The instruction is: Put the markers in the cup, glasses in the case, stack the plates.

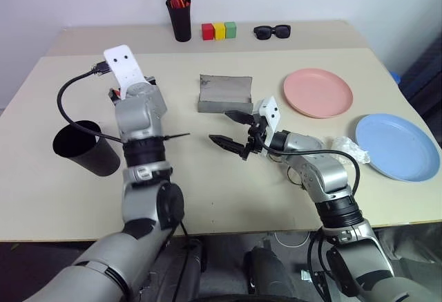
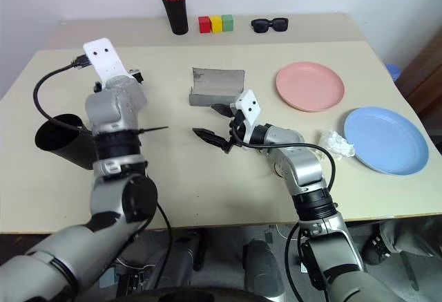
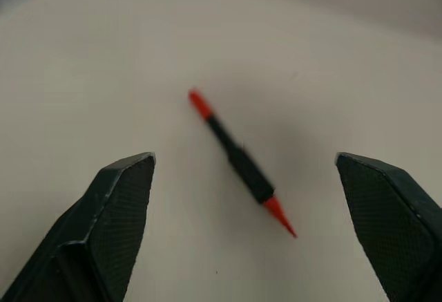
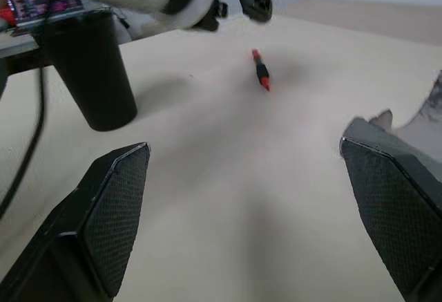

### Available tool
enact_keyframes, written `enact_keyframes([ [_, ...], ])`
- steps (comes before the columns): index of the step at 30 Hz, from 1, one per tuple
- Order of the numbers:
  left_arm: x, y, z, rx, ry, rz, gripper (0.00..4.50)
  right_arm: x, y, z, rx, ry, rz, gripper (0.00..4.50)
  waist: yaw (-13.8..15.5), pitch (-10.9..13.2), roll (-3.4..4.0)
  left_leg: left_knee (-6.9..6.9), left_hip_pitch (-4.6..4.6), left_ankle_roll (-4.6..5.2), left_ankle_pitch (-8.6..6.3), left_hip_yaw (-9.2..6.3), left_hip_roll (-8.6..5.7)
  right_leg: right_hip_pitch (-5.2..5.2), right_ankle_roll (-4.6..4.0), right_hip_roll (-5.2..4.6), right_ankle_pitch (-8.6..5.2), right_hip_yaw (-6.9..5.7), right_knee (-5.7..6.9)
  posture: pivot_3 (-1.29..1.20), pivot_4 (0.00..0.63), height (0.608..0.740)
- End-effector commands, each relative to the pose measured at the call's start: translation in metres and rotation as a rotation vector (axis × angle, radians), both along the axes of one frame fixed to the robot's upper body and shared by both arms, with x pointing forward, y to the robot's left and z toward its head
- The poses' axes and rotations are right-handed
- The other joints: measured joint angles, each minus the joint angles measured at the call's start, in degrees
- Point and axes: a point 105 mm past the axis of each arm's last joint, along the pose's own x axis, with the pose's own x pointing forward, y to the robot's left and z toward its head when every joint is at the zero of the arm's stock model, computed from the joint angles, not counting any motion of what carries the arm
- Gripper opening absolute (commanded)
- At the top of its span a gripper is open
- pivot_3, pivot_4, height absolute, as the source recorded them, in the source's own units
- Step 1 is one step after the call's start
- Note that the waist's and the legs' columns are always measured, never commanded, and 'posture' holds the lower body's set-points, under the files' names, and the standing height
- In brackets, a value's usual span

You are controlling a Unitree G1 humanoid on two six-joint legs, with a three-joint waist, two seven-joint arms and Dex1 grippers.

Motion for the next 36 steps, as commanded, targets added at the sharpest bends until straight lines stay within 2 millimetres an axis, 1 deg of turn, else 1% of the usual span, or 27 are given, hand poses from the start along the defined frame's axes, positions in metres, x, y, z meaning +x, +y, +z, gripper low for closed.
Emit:
enact_keyframes([
  [1,0.017,0.004,-0.003,-0.119,-0.013,0.011,4.42,-0.007,0.005,0.014,0.031,-0.055,0.018,4.50,0.1,0.0,-0.06,0.01,-0.01,0.00,0.00,0.01,0.00,-0.02,0.00,0.00,0.00,0.00,0.02,0.00,0.150,0.734],
  [4,0.025,0.006,-0.012,-0.125,0.016,-0.001,4.42,-0.010,0.006,0.013,0.033,-0.049,0.019,4.50,0.3,0.1,-0.10,0.06,-0.05,-0.01,0.01,0.01,-0.04,-0.02,0.00,-0.02,0.00,-0.01,0.04,0.00,0.150,0.734],
  [7,0.027,0.008,-0.022,-0.147,0.041,0.003,4.42,-0.013,0.006,0.011,0.033,-0.046,0.017,4.50,0.3,0.1,-0.10,0.07,-0.06,-0.01,0.00,0.00,-0.05,-0.02,0.00,-0.03,0.00,-0.02,0.04,0.00,0.150,0.734],
  [10,0.028,0.004,-0.033,-0.194,0.059,-0.013,4.42,-0.014,0.006,0.011,0.033,-0.042,0.014,4.50,0.3,0.1,-0.10,0.06,-0.06,-0.01,0.00,0.00,-0.05,-0.04,0.00,-0.03,0.00,-0.02,0.06,0.00,0.150,0.734],
  [17,0.030,-0.003,-0.042,-0.217,0.072,-0.051,4.42,-0.016,0.006,0.008,0.028,-0.036,0.015,4.50,0.3,0.1,-0.10,0.07,-0.06,-0.01,0.00,0.01,-0.05,-0.04,0.00,-0.03,0.00,-0.01,0.08,0.00,0.150,0.734],
  [20,0.030,-0.003,-0.044,-0.213,0.077,-0.053,3.59,-0.017,0.007,0.007,0.027,-0.032,0.018,4.50,0.3,0.1,-0.10,0.07,-0.06,-0.02,0.01,0.01,-0.04,-0.05,0.00,-0.03,0.00,-0.01,0.12,0.00,0.150,0.734],
  [21,0.029,-0.003,-0.044,-0.213,0.078,-0.052,3.17,-0.017,0.008,0.006,0.027,-0.032,0.019,4.50,0.3,0.1,-0.10,0.07,-0.06,-0.02,0.01,0.01,-0.04,-0.04,0.00,-0.03,0.00,-0.01,0.12,0.00,0.150,0.734],
  [22,0.029,-0.003,-0.045,-0.213,0.080,-0.051,2.58,-0.017,0.008,0.007,0.028,-0.031,0.020,4.50,0.4,0.1,-0.10,0.08,-0.06,-0.02,0.01,0.01,-0.04,-0.04,0.00,-0.03,0.00,-0.01,0.12,0.00,0.150,0.734],
  [24,0.029,-0.003,-0.046,-0.216,0.084,-0.047,1.66,-0.016,0.009,0.007,0.029,-0.030,0.022,4.50,0.4,0.0,-0.10,0.10,-0.06,-0.02,0.01,0.00,-0.05,-0.03,0.00,-0.03,0.00,-0.02,0.12,0.00,0.150,0.734],
  [33,0.029,-0.004,-0.046,-0.199,0.072,-0.045,1.66,-0.016,0.010,0.006,0.027,-0.028,0.028,4.50,0.3,0.0,-0.10,0.10,-0.06,-0.02,0.01,0.01,-0.04,-0.05,0.00,-0.03,0.01,-0.01,0.15,0.00,0.150,0.734],
  [36,0.028,-0.003,-0.046,-0.197,0.074,-0.030,0.76,-0.017,0.010,0.006,0.026,-0.027,0.030,4.50,0.2,0.0,-0.10,0.10,-0.06,-0.02,0.01,0.01,-0.04,-0.05,0.00,-0.03,0.01,-0.01,0.16,0.00,0.150,0.734],
])
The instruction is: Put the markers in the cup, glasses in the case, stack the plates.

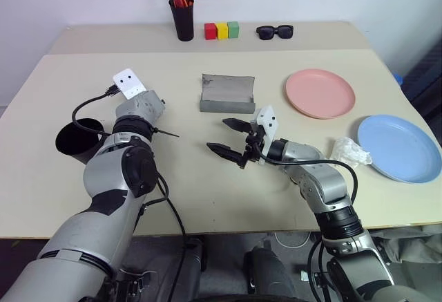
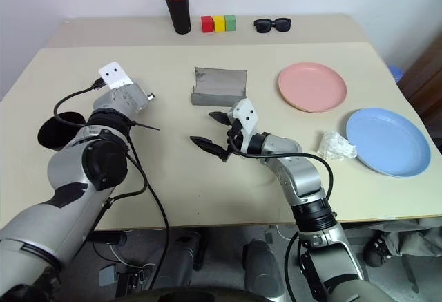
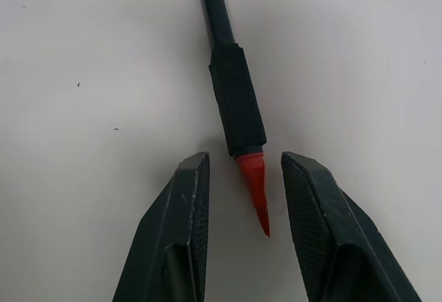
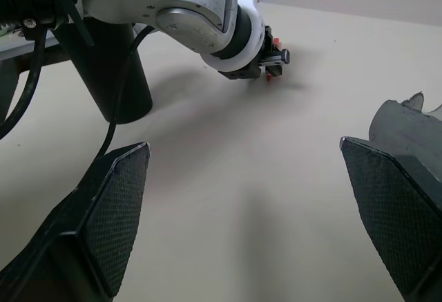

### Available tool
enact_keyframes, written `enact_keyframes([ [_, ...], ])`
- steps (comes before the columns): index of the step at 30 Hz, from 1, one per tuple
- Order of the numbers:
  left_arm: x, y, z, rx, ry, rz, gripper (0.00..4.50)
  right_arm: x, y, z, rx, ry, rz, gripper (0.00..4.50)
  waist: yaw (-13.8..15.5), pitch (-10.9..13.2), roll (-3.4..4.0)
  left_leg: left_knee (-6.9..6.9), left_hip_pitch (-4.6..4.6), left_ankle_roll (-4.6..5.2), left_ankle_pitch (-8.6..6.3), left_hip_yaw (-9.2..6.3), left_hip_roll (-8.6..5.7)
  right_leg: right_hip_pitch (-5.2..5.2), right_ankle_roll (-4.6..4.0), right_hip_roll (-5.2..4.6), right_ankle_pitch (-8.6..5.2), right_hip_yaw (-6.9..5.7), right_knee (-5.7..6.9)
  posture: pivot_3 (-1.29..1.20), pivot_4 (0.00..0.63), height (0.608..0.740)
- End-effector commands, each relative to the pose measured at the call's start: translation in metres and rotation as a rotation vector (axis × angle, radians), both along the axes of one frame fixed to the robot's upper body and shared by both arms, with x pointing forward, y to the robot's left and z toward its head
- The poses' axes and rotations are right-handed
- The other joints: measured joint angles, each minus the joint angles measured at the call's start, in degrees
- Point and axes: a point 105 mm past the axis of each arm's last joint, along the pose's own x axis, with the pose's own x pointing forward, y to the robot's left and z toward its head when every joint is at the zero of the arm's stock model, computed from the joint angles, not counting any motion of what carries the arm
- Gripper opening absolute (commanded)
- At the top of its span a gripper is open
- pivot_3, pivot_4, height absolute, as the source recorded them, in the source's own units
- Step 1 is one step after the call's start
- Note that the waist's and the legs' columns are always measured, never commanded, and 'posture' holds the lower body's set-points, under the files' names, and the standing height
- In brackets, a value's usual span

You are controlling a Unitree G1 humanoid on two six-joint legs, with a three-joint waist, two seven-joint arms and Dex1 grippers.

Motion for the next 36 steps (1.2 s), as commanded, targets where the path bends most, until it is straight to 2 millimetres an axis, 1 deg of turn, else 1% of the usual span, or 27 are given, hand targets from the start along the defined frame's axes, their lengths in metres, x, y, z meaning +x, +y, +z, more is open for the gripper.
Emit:
enact_keyframes([
  [1,0.001,0.001,0.005,0.025,-0.019,0.009,0.25,-0.005,0.005,0.014,0.022,-0.046,0.028,4.50,0.0,0.0,0.00,0.00,0.00,0.00,0.00,0.00,0.00,0.00,0.00,0.00,0.00,0.00,0.00,0.00,0.150,0.734],
  [2,0.001,0.001,0.005,0.030,-0.020,0.009,0.03,-0.005,0.005,0.014,0.022,-0.045,0.028,4.50,0.0,0.0,0.00,0.00,0.00,0.00,0.00,0.00,0.00,0.00,0.00,0.00,0.00,0.00,0.01,0.00,0.150,0.734],
  [5,0.001,0.001,0.007,0.041,-0.021,0.006,0.03,-0.005,0.005,0.013,0.020,-0.044,0.029,4.50,0.0,0.0,0.00,0.01,0.00,0.00,0.00,0.00,0.00,0.00,0.00,0.00,0.00,0.00,0.01,0.00,0.150,0.734],
  [7,0.004,-0.002,0.014,0.069,-0.049,-0.013,0.03,-0.005,0.005,0.013,0.019,-0.044,0.027,4.50,0.0,0.0,0.00,0.01,0.00,0.00,0.00,0.00,0.00,0.00,0.00,0.00,0.00,0.00,0.01,0.00,0.150,0.734],
  [10,0.011,-0.011,0.032,0.165,-0.121,-0.071,0.03,-0.005,0.004,0.013,0.018,-0.045,0.024,4.50,0.0,0.0,0.00,0.02,-0.01,0.00,0.00,0.00,0.00,0.00,0.00,0.00,0.00,0.00,0.01,0.00,0.150,0.734],
  [12,0.015,-0.021,0.047,0.234,-0.189,-0.123,0.03,-0.004,0.002,0.014,0.016,-0.047,0.017,4.50,0.0,0.0,0.00,0.02,-0.01,0.00,0.00,0.01,0.00,0.00,0.00,0.00,0.00,0.00,0.01,0.00,0.150,0.734],
  [14,0.017,-0.035,0.067,0.306,-0.298,-0.188,0.03,-0.002,0.000,0.014,0.014,-0.049,0.007,4.50,-0.1,0.0,0.00,0.01,-0.02,-0.01,0.01,0.01,0.00,-0.01,0.00,0.00,0.00,0.01,0.01,0.00,0.150,0.734],
  [15,0.014,-0.040,0.076,0.342,-0.345,-0.216,0.03,-0.001,-0.002,0.014,0.012,-0.050,0.002,4.50,-0.1,0.0,0.00,0.00,-0.02,-0.01,0.01,0.03,0.00,-0.01,0.00,0.00,0.00,0.03,0.02,0.00,0.150,0.734],
  [17,0.004,-0.051,0.086,0.373,-0.399,-0.269,0.03,0.000,-0.004,0.014,0.007,-0.052,-0.005,4.50,-0.2,0.0,0.00,-0.01,-0.03,-0.09,0.05,0.05,0.02,-0.04,-0.01,0.01,0.00,0.08,0.03,0.00,0.150,0.734],
  [20,-0.021,-0.064,0.089,0.385,-0.406,-0.332,0.03,0.001,-0.008,0.014,0.002,-0.054,-0.012,4.50,-0.3,0.0,0.01,-0.02,-0.03,-0.11,0.07,0.08,0.05,-0.08,-0.01,0.03,0.00,0.14,0.06,0.00,0.150,0.734],
  [22,-0.039,-0.072,0.083,0.373,-0.350,-0.376,0.03,0.002,-0.009,0.014,0.000,-0.053,-0.016,4.50,-0.3,0.0,0.01,-0.02,-0.03,-0.07,0.04,0.07,0.07,-0.10,-0.02,0.05,0.00,0.15,0.07,0.00,0.150,0.734],
  [23,-0.052,-0.077,0.072,0.357,-0.283,-0.406,0.03,0.002,-0.010,0.014,-0.002,-0.052,-0.017,4.50,-0.3,0.0,0.01,-0.01,-0.03,-0.04,0.03,0.07,0.08,-0.10,-0.02,0.06,0.00,0.15,0.07,0.00,0.150,0.734],
  [24,-0.068,-0.084,0.057,0.306,-0.196,-0.436,0.03,0.002,-0.011,0.013,-0.005,-0.049,-0.017,4.50,-0.3,0.0,0.02,0.00,-0.03,-0.03,0.02,0.07,0.08,-0.09,-0.02,0.06,0.00,0.15,0.07,0.00,0.150,0.734],
  [25,-0.084,-0.086,0.042,0.261,-0.109,-0.442,0.03,0.003,-0.012,0.012,-0.009,-0.046,-0.016,4.50,-0.3,0.0,0.02,0.01,-0.03,-0.02,0.02,0.07,0.07,-0.07,-0.02,0.05,0.00,0.16,0.07,0.00,0.150,0.734],
  [27,-0.109,-0.083,0.022,0.183,0.012,-0.398,0.03,0.004,-0.012,0.011,-0.012,-0.043,-0.013,4.50,0.1,0.0,0.02,0.06,-0.03,0.00,0.00,0.06,0.06,-0.02,-0.02,0.05,0.00,0.15,0.04,0.00,0.150,0.734],
  [28,-0.117,-0.081,0.016,0.163,0.056,-0.373,0.03,0.004,-0.012,0.011,-0.013,-0.042,-0.012,4.50,0.0,0.0,0.01,0.09,-0.03,0.02,-0.01,0.06,0.06,0.00,-0.02,0.05,0.00,0.13,0.04,0.00,0.150,0.734],
  [30,-0.128,-0.081,0.006,0.113,0.101,-0.345,0.03,0.006,-0.011,0.010,-0.014,-0.040,-0.006,4.50,-0.3,0.0,0.02,0.13,-0.01,-0.06,0.04,0.02,0.10,-0.05,-0.04,0.15,0.01,0.12,0.16,0.00,0.150,0.734],
  [33,-0.131,-0.080,-0.003,0.085,0.129,-0.334,0.03,0.006,-0.006,0.010,-0.015,-0.036,0.017,4.50,0.0,0.0,0.02,0.09,0.18,-0.09,0.05,0.04,0.12,0.10,-0.07,0.16,0.01,0.12,0.17,0.00,0.150,0.734],
  [34,-0.130,-0.078,-0.004,0.085,0.137,-0.329,0.39,0.005,-0.004,0.010,-0.015,-0.036,0.026,4.50,0.1,0.0,0.02,0.09,0.18,-0.09,0.05,0.06,0.11,0.11,-0.07,0.14,0.01,0.12,0.15,0.00,0.150,0.734],
  [35,-0.129,-0.077,-0.002,0.096,0.134,-0.332,0.79,0.005,-0.003,0.010,-0.013,-0.037,0.034,4.50,0.2,0.0,0.02,0.10,0.17,-0.08,0.05,0.06,0.09,0.13,-0.06,0.11,0.01,0.13,0.13,0.00,0.150,0.734],
  [36,-0.127,-0.076,0.000,0.115,0.129,-0.337,1.10,0.004,-0.001,0.011,-0.012,-0.037,0.039,4.50,0.3,0.0,0.01,0.10,0.17,-0.08,0.04,0.05,0.08,0.13,-0.06,0.09,0.01,0.12,0.10,0.00,0.150,0.734],
])
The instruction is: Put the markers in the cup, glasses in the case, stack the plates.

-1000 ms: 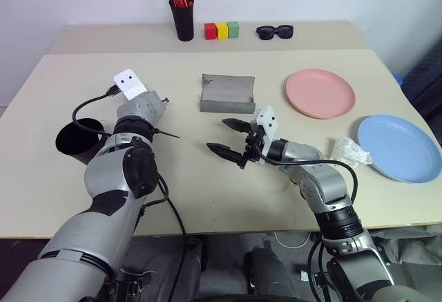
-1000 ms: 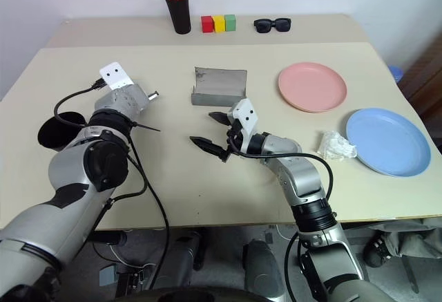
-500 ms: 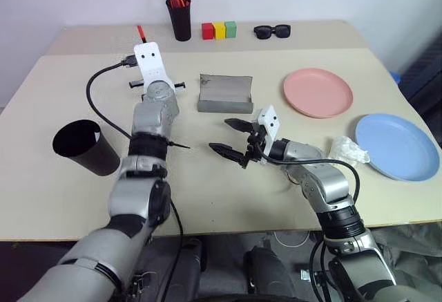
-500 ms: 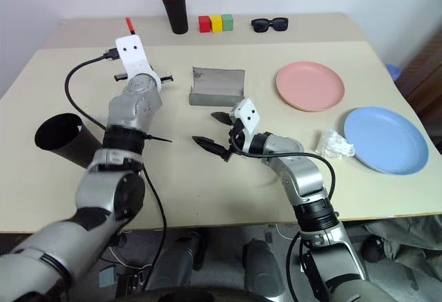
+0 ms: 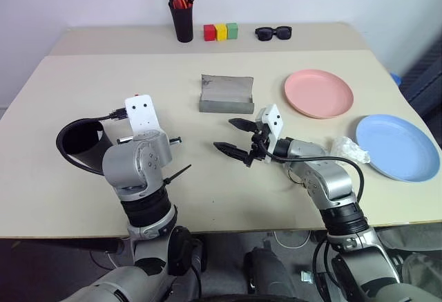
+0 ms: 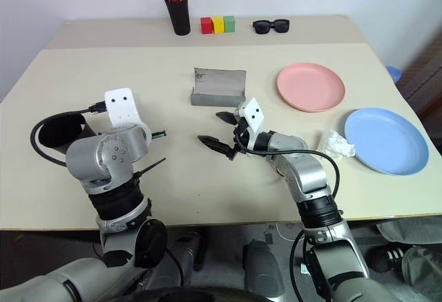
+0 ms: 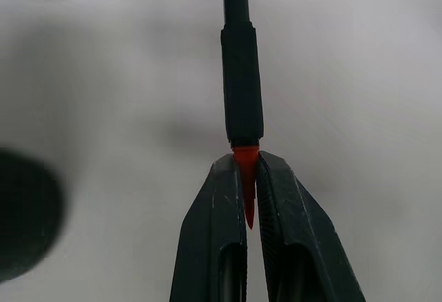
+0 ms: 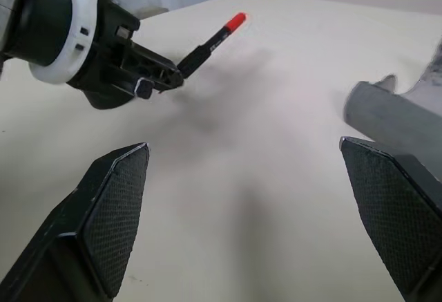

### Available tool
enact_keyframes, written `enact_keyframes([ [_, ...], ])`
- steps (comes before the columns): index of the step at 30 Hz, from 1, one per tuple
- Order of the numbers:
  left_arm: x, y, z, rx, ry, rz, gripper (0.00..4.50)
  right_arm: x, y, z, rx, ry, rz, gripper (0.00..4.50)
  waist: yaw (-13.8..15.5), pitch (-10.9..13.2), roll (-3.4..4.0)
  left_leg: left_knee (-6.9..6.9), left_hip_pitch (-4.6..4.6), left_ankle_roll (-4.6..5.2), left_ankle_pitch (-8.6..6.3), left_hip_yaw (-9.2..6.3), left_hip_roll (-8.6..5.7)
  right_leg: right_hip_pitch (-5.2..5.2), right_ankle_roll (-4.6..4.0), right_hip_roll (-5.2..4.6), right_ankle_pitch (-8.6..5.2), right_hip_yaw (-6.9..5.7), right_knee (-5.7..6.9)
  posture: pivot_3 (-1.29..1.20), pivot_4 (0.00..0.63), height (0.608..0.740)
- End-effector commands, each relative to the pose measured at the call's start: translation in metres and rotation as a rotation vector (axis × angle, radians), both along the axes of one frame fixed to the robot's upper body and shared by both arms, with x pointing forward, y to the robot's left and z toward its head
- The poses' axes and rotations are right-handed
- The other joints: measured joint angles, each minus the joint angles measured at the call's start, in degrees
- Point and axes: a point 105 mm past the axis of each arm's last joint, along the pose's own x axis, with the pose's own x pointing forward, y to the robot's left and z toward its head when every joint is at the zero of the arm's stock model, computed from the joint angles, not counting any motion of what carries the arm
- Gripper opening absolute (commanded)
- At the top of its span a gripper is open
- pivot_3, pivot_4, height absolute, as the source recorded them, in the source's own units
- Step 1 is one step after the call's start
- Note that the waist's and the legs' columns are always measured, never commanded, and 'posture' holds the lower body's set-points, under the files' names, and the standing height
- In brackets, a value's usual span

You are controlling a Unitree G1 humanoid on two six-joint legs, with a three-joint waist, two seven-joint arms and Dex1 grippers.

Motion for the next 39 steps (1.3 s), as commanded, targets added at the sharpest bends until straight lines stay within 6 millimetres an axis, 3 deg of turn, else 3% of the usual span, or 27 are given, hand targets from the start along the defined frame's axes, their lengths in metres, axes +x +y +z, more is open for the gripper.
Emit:
enact_keyframes([
  [1,0.000,-0.029,-0.002,-0.044,0.007,-0.078,1.52,-0.002,0.008,0.015,0.020,-0.052,0.039,4.50,0.1,0.0,0.00,0.00,0.00,0.00,0.00,-0.01,-0.01,0.02,0.00,-0.01,0.00,-0.01,-0.02,0.00,0.150,0.734],
  [8,0.011,-0.024,0.005,-0.042,-0.016,-0.105,1.52,-0.004,0.008,0.013,0.018,-0.048,0.036,4.50,-0.1,0.0,0.00,-0.04,0.00,-0.01,-0.01,0.00,0.01,-0.01,0.00,0.00,0.00,0.00,-0.03,0.00,0.150,0.734],
  [13,0.026,-0.002,0.013,0.034,-0.073,-0.054,1.52,-0.005,0.005,0.011,0.020,-0.046,0.017,4.50,0.0,0.0,-0.01,-0.04,0.00,-0.01,-0.01,0.00,0.01,-0.01,0.00,-0.01,0.00,0.00,-0.04,0.00,0.150,0.734],
  [17,0.033,0.004,0.010,0.050,-0.062,-0.071,1.52,-0.008,0.005,0.009,0.023,-0.043,0.008,4.50,-0.2,0.0,0.00,-0.08,0.00,-0.01,0.00,0.01,0.01,-0.03,0.00,-0.01,0.00,0.00,-0.04,0.00,0.150,0.734],
  [20,0.036,0.001,0.004,0.026,-0.044,-0.111,1.52,-0.010,0.007,0.008,0.027,-0.041,0.006,4.50,-0.1,0.0,0.00,-0.08,0.00,-0.01,-0.01,0.01,0.01,-0.04,0.00,-0.01,0.00,0.00,-0.04,0.00,0.150,0.734],
  [24,0.039,-0.018,-0.002,-0.109,-0.038,-0.185,1.52,-0.012,0.008,0.008,0.033,-0.037,0.005,4.50,0.0,0.0,-0.01,-0.08,-0.01,-0.01,-0.01,-0.01,0.00,-0.02,0.00,-0.03,0.00,-0.01,-0.07,0.00,0.150,0.734],
  [28,0.040,-0.018,-0.005,-0.104,-0.037,-0.184,1.52,-0.013,0.009,0.008,0.035,-0.035,0.009,4.50,-0.2,0.0,-0.01,-0.09,-0.01,-0.01,-0.01,0.00,0.01,-0.03,0.00,-0.02,0.00,-0.01,-0.07,0.00,0.150,0.734],
  [33,0.042,-0.019,0.006,-0.120,-0.102,-0.172,1.52,-0.013,0.011,0.008,0.034,-0.034,0.016,4.50,-0.2,0.0,-0.01,-0.10,-0.01,-0.01,-0.01,0.00,0.01,-0.03,0.00,-0.02,0.00,0.00,-0.07,0.00,0.150,0.734],
  [36,0.044,-0.022,0.016,-0.123,-0.133,-0.161,2.31,-0.013,0.011,0.008,0.033,-0.034,0.021,4.50,0.0,0.0,-0.02,-0.09,-0.01,-0.01,-0.01,0.01,0.01,-0.02,0.00,-0.02,0.00,-0.01,-0.08,0.00,0.150,0.734],
  [38,0.044,-0.030,0.022,-0.160,-0.150,-0.165,3.28,-0.012,0.012,0.008,0.032,-0.034,0.024,4.50,0.0,0.0,-0.03,-0.08,-0.02,-0.01,-0.01,0.00,0.00,-0.02,0.00,-0.03,0.00,-0.01,-0.08,0.00,0.150,0.734],
  [39,0.044,-0.034,0.024,-0.180,-0.153,-0.171,3.28,-0.012,0.012,0.008,0.032,-0.034,0.025,4.50,-0.1,0.0,-0.03,-0.08,-0.02,-0.01,-0.01,-0.01,0.00,-0.01,0.00,-0.03,0.00,-0.01,-0.08,0.00,0.150,0.734],
])
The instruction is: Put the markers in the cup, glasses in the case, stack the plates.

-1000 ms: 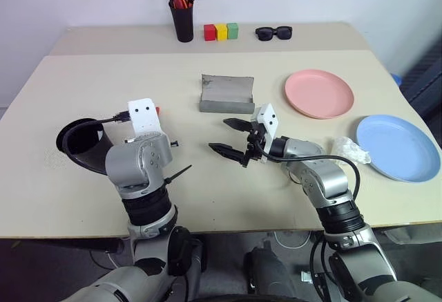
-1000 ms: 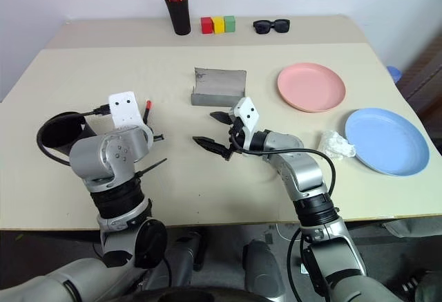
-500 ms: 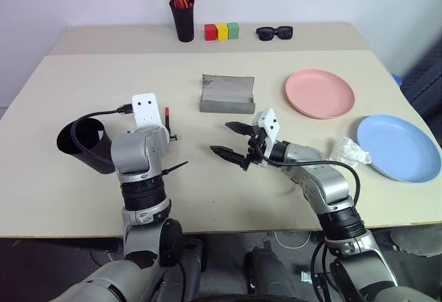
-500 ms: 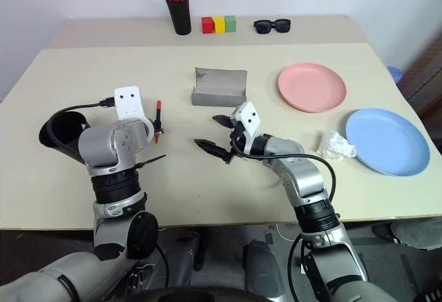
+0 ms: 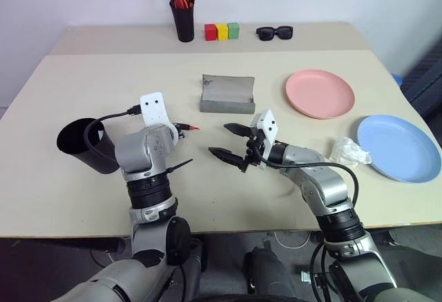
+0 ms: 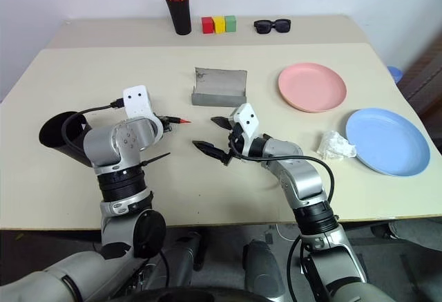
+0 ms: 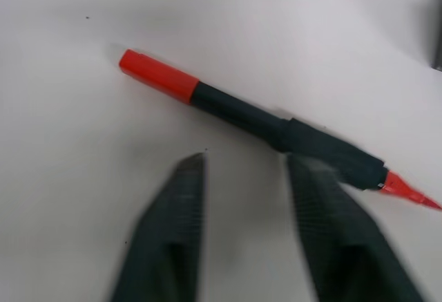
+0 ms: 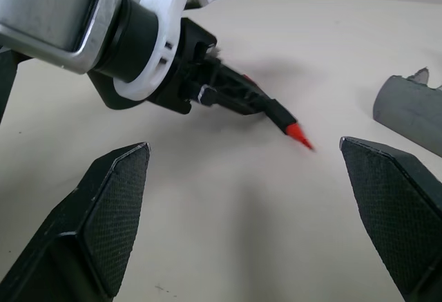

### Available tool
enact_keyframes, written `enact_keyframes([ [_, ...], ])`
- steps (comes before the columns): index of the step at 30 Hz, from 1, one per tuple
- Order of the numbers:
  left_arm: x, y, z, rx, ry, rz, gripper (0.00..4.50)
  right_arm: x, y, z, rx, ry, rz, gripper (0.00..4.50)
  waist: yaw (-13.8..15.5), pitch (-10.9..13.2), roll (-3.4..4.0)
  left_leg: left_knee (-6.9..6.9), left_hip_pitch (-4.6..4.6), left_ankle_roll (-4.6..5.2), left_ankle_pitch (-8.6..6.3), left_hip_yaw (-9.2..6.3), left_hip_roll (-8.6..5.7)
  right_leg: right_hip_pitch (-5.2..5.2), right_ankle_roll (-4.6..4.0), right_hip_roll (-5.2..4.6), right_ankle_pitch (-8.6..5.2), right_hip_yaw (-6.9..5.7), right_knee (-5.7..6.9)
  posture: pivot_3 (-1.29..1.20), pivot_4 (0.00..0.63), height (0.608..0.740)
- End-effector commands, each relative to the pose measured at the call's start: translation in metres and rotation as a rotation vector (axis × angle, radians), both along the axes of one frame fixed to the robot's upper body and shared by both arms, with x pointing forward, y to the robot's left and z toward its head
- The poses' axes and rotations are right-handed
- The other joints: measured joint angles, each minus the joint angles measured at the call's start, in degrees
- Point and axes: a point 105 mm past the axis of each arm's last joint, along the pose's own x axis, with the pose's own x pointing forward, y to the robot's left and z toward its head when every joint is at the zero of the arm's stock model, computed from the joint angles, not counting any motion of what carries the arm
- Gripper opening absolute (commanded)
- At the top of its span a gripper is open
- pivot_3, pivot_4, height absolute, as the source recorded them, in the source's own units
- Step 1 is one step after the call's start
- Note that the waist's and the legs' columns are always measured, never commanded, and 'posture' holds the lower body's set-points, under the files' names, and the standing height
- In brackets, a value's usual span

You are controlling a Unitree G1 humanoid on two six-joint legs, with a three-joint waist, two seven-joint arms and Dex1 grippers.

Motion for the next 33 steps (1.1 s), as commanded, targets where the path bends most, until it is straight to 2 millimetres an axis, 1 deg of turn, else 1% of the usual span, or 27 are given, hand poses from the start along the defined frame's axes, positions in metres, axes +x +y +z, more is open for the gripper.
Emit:
enact_keyframes([
  [1,0.003,-0.013,0.029,-0.057,-0.100,0.001,3.28,-0.004,0.006,0.015,0.022,-0.052,0.031,4.50,-0.1,0.0,0.00,0.00,0.00,0.00,0.00,0.00,0.00,-0.01,0.00,0.00,0.00,0.00,0.00,0.00,0.150,0.734],
  [4,0.005,-0.016,0.028,-0.094,-0.096,0.041,3.28,-0.004,0.006,0.014,0.020,-0.052,0.033,4.50,-0.2,0.0,0.00,-0.02,0.00,0.00,0.00,0.00,0.01,-0.02,0.00,0.01,0.00,0.00,0.00,0.00,0.150,0.734],
  [7,0.007,-0.013,0.017,-0.122,-0.047,0.119,3.28,-0.004,0.006,0.014,0.018,-0.051,0.034,4.50,-0.2,0.0,0.00,-0.02,0.00,0.00,0.00,0.01,0.02,-0.03,0.00,0.02,0.00,0.00,0.01,0.00,0.150,0.734],
  [10,0.009,-0.017,0.005,-0.234,0.014,0.186,3.28,-0.004,0.005,0.014,0.016,-0.051,0.034,4.50,-0.1,0.0,-0.01,-0.01,0.00,0.00,0.00,0.00,0.02,-0.03,0.01,0.01,0.00,0.00,0.00,0.00,0.150,0.734],
  [12,0.016,-0.020,0.003,-0.294,0.020,0.214,3.28,-0.004,0.004,0.013,0.015,-0.050,0.031,4.50,0.0,0.0,-0.01,-0.01,0.00,0.00,0.00,0.00,0.01,-0.02,0.01,0.01,0.00,0.00,0.00,0.00,0.150,0.734],
  [15,0.024,-0.027,0.001,-0.344,0.036,0.208,3.28,-0.004,0.004,0.013,0.012,-0.049,0.029,4.50,0.1,0.0,-0.03,0.01,0.00,0.01,0.00,-0.01,-0.03,0.03,0.02,-0.03,0.00,-0.03,-0.01,0.00,0.150,0.734],
  [20,0.030,-0.040,0.004,-0.345,0.055,0.162,3.28,-0.005,0.003,0.012,0.010,-0.048,0.026,4.50,-0.1,0.0,-0.03,0.01,0.00,0.01,0.00,-0.01,-0.02,0.02,0.02,-0.02,0.00,-0.04,-0.01,0.00,0.150,0.734],
  [22,0.030,-0.042,0.002,-0.348,0.073,0.158,3.28,-0.005,0.003,0.012,0.010,-0.048,0.025,4.50,-0.1,0.0,-0.03,0.01,0.00,0.01,0.00,0.00,-0.02,0.01,0.02,-0.02,0.00,-0.03,0.00,0.00,0.150,0.734],
  [25,0.028,-0.042,-0.009,-0.347,0.147,0.172,3.28,-0.006,0.003,0.011,0.010,-0.046,0.022,4.50,0.0,0.0,-0.03,0.02,0.00,0.01,0.00,0.00,-0.02,0.02,0.02,-0.02,0.00,-0.04,0.00,0.00,0.150,0.734],
  [27,0.026,-0.039,-0.013,-0.322,0.181,0.186,2.76,-0.006,0.002,0.011,0.010,-0.046,0.020,4.50,0.1,0.0,-0.04,0.02,0.00,0.01,0.00,-0.01,-0.04,0.04,0.02,-0.03,0.00,-0.04,0.00,0.00,0.150,0.734],
  [29,0.025,-0.037,-0.014,-0.307,0.197,0.199,1.99,-0.006,0.002,0.011,0.010,-0.045,0.019,4.50,0.1,0.0,-0.04,0.03,0.00,0.01,0.00,-0.01,-0.04,0.04,0.02,-0.03,0.00,-0.04,0.00,0.00,0.150,0.734],
  [30,0.025,-0.036,-0.014,-0.298,0.200,0.202,1.41,-0.006,0.002,0.011,0.011,-0.045,0.018,4.50,0.1,0.0,-0.04,0.02,0.00,0.01,0.00,-0.01,-0.04,0.04,0.02,-0.03,0.00,-0.04,0.00,0.00,0.150,0.734],
  [31,0.025,-0.035,-0.013,-0.288,0.204,0.208,1.04,-0.006,0.003,0.011,0.011,-0.045,0.018,4.50,0.1,0.0,-0.03,0.02,0.01,0.01,0.00,-0.01,-0.04,0.04,0.02,-0.03,0.00,-0.04,0.00,0.00,0.150,0.734],
  [32,0.025,-0.034,-0.013,-0.279,0.207,0.212,0.48,-0.006,0.003,0.011,0.011,-0.046,0.018,4.50,0.1,0.0,-0.03,0.02,0.01,0.01,0.00,-0.01,-0.04,0.04,0.02,-0.02,0.00,-0.04,0.00,0.00,0.150,0.734],
  [33,0.025,-0.032,-0.014,-0.269,0.214,0.217,0.05,-0.005,0.003,0.011,0.012,-0.046,0.017,4.50,0.1,0.0,-0.03,0.02,0.01,0.01,0.00,-0.01,-0.04,0.05,0.02,-0.02,0.00,-0.04,0.00,0.00,0.150,0.734],
])
